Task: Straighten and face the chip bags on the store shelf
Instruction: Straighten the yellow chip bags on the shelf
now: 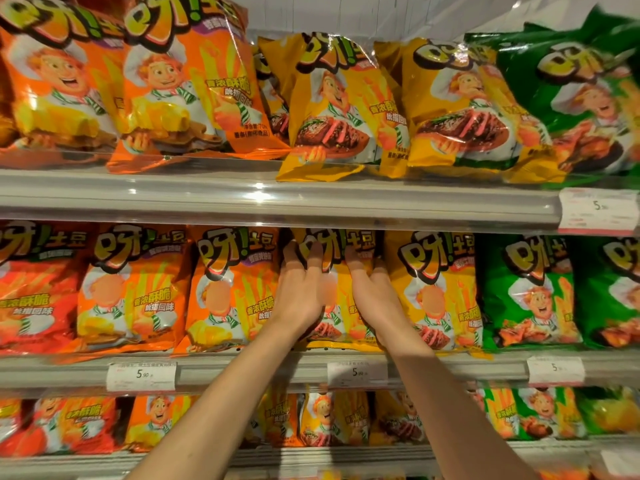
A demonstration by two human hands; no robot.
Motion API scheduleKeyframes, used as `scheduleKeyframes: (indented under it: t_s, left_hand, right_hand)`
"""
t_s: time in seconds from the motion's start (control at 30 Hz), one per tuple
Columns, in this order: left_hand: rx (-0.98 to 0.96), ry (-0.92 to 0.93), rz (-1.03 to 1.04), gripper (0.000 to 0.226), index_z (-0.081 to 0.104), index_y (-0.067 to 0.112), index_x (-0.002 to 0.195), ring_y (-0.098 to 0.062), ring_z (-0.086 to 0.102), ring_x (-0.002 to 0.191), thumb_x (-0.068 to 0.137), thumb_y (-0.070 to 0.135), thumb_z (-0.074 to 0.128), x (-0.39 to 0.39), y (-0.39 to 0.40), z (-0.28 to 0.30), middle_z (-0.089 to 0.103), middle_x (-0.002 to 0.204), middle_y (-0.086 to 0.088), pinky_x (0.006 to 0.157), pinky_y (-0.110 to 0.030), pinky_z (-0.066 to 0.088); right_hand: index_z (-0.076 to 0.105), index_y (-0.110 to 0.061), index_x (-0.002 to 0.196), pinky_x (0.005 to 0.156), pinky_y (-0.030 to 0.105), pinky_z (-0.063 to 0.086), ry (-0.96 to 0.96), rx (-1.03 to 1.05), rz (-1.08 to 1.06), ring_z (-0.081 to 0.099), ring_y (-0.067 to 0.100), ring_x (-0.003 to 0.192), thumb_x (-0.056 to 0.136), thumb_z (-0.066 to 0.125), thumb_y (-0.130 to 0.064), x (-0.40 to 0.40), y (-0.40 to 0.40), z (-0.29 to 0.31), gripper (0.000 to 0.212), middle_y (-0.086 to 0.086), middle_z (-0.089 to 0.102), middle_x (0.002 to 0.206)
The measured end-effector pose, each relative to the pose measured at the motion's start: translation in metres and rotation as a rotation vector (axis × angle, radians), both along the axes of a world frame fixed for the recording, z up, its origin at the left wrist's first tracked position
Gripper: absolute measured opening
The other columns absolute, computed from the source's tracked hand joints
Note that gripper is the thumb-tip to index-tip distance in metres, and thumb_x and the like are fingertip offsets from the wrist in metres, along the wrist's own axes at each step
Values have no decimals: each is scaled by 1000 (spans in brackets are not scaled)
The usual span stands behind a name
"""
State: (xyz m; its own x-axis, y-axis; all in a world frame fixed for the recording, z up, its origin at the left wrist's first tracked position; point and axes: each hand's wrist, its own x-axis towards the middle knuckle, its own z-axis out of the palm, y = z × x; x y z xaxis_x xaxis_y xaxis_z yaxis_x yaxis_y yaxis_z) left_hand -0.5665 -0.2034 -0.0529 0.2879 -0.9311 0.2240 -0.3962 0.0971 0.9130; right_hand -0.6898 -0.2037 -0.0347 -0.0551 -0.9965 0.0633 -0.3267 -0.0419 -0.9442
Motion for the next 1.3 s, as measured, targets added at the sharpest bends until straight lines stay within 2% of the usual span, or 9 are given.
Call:
scheduleKeyframes:
  t_s: [0.13,0.27,0.43,0.57,0.63,0.83,0.97,1.13,1.3]
  left_hand:
    - [-41,10,40,63,17,21,154,-39,59,114,102,55,30,-1,3,0,60,130,-21,94,-41,49]
    - [-56,33,68,67,6,41,153,-41,66,98,95,69,26,-2,-2,1,67,119,-22,85,-54,55]
    - [-52,-58,63,65,24,13,155,-37,62,105,103,52,15,0,-2,2,56,134,-20,81,-38,43]
    - [-12,63,88,58,8,28,159,-8,55,66,107,43,27,-2,-5,6,62,124,-17,57,-25,44]
    - [-22,-23,86,60,2,25,159,-14,58,88,107,32,33,-2,-4,5,36,155,-16,67,-17,43]
    - [-195,-360,37,46,34,20,152,-31,36,138,107,29,32,2,2,-3,33,156,-11,101,-30,35]
    - [-178,-308,-30,47,27,24,155,-31,31,142,108,24,32,3,4,5,36,156,-10,109,-35,31]
    - [-138,-249,-53,53,22,32,155,-33,42,135,104,38,37,18,6,5,49,143,-15,110,-41,37]
    - [-205,-250,-123,58,32,35,150,-11,48,131,96,52,49,37,44,-2,50,142,2,108,-36,44]
  right_hand:
    - [26,-17,150,93,38,38,58,-61,-73,54,35,119,97,36,-65,5,-1,-8,72,15,52,140]
    - [25,-19,148,99,45,44,75,-101,-144,55,40,119,96,35,-66,9,-4,-14,71,17,56,137]
    - [28,-19,145,97,47,46,100,-136,-171,57,41,115,96,33,-65,7,-6,-20,67,18,58,132]
    - [25,-19,148,98,47,46,123,-170,-193,56,42,116,98,33,-61,8,-7,-20,65,20,56,135]
    - [21,-20,152,101,46,44,136,-215,-178,53,41,122,100,34,-58,7,-3,-20,65,19,50,143]
    - [27,-24,153,112,38,28,336,-338,-38,23,28,147,104,31,-46,1,10,-24,53,9,21,161]
    - [40,-24,148,119,47,24,530,-381,29,10,35,149,108,20,-33,-1,9,-27,46,5,17,165]
    - [24,-23,156,118,39,20,377,-288,54,17,27,150,105,33,-48,-9,21,-15,57,6,17,163]
    - [22,-31,156,120,34,22,328,-327,82,20,10,149,99,41,-56,-26,43,-22,65,-9,21,163]
